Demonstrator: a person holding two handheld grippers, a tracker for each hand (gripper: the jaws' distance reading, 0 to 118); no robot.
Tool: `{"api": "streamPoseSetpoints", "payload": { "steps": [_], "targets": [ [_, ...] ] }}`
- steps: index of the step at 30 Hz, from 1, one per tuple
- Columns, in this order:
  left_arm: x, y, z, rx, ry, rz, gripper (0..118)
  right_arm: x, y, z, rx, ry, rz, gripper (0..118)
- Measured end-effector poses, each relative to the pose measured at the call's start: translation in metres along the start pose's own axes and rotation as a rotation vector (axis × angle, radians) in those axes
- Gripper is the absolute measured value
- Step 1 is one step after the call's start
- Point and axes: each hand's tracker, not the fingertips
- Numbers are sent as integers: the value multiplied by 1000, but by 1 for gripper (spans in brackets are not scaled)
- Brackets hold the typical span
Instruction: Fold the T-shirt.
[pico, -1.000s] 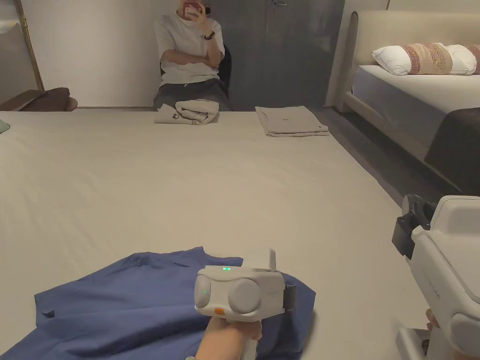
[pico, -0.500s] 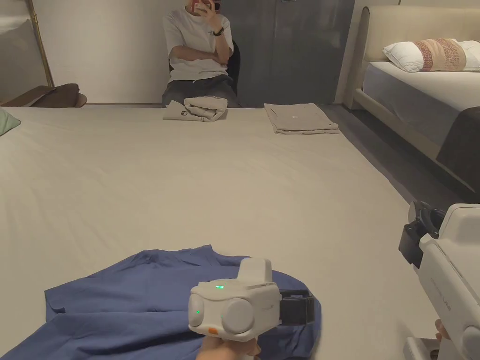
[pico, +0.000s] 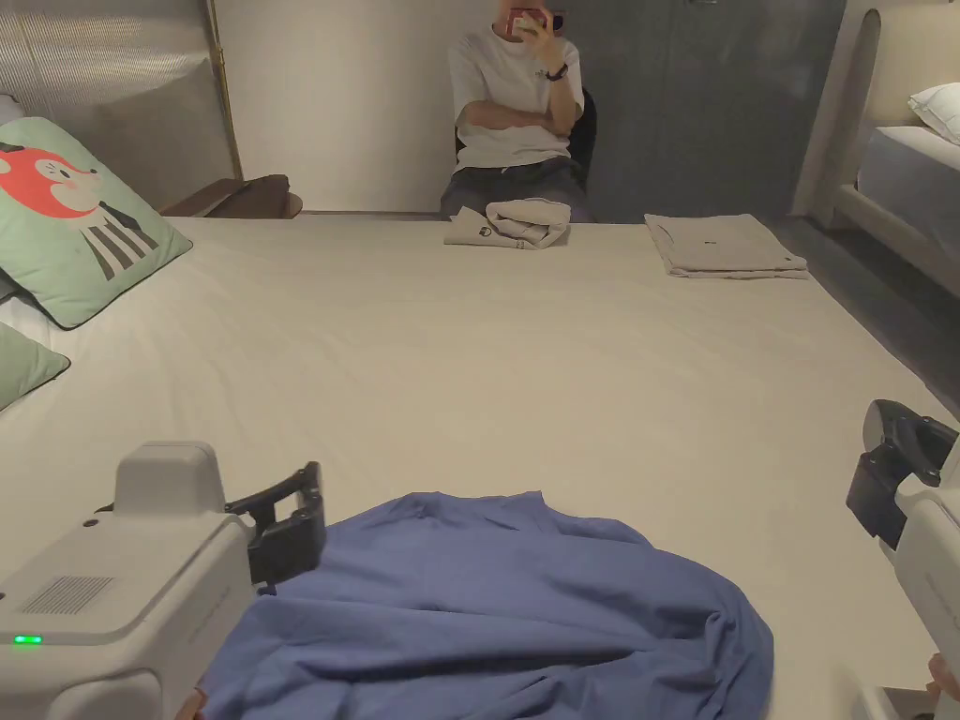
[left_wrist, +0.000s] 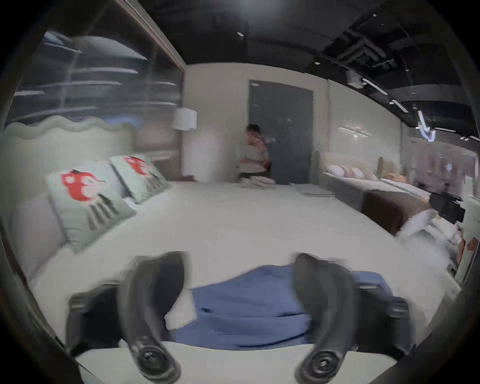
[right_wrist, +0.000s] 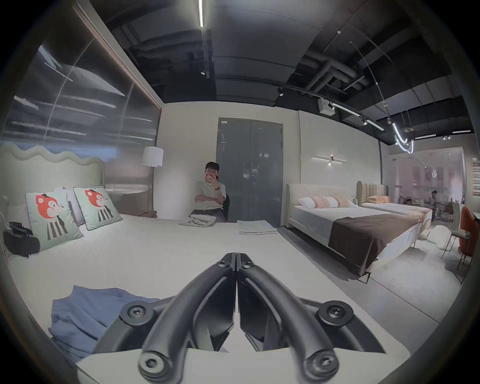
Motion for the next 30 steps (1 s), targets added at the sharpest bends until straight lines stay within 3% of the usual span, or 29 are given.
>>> {"api": "streamPoseSetpoints", "payload": {
  "steps": [1, 2, 9, 13, 14, 15, 16, 17, 18, 25, 26, 28, 30],
  "targets": [
    [-10, 0, 5, 5, 38, 8, 6, -3, 0, -1, -1, 7, -2, 0],
    [-19, 0, 7, 1, 72, 22, 3, -6, 0, -1, 0, 10, 0, 0],
    [-47, -4, 15, -46, 102, 56, 1, -14, -1, -3, -8, 30, -1, 0],
    [-59, -20, -10, -181, 78, 89, 2, -13, -5, -4, -22, 28, 1, 0],
    [-61, -26, -19, -222, 77, 93, 8, -13, -7, -4, -28, 27, 1, 0],
    [-63, -33, -27, -265, 77, 98, 25, -12, -9, -3, -34, 25, 1, 0],
    [-65, -40, -37, -330, 68, 101, 65, -9, -15, -6, -41, 22, 1, 0],
    [-70, -50, -50, -382, 62, 122, 93, -8, -17, -6, -48, 20, 2, 0],
    [-72, -57, -57, -419, 57, 135, 109, -7, -19, -6, -55, 17, 3, 0],
    [-81, -112, -107, -607, 78, 133, 106, 5, -41, -8, -111, -14, -2, 0],
    [-81, -119, -113, -632, 81, 126, 101, 7, -43, -8, -120, -17, -1, 0],
    [-80, -128, -118, -645, 83, 116, 76, 6, -45, -5, -135, -24, 0, 0],
    [-76, -134, -117, -654, 107, 105, 75, 7, -49, -4, -150, -28, 0, 0]
  ]
}}
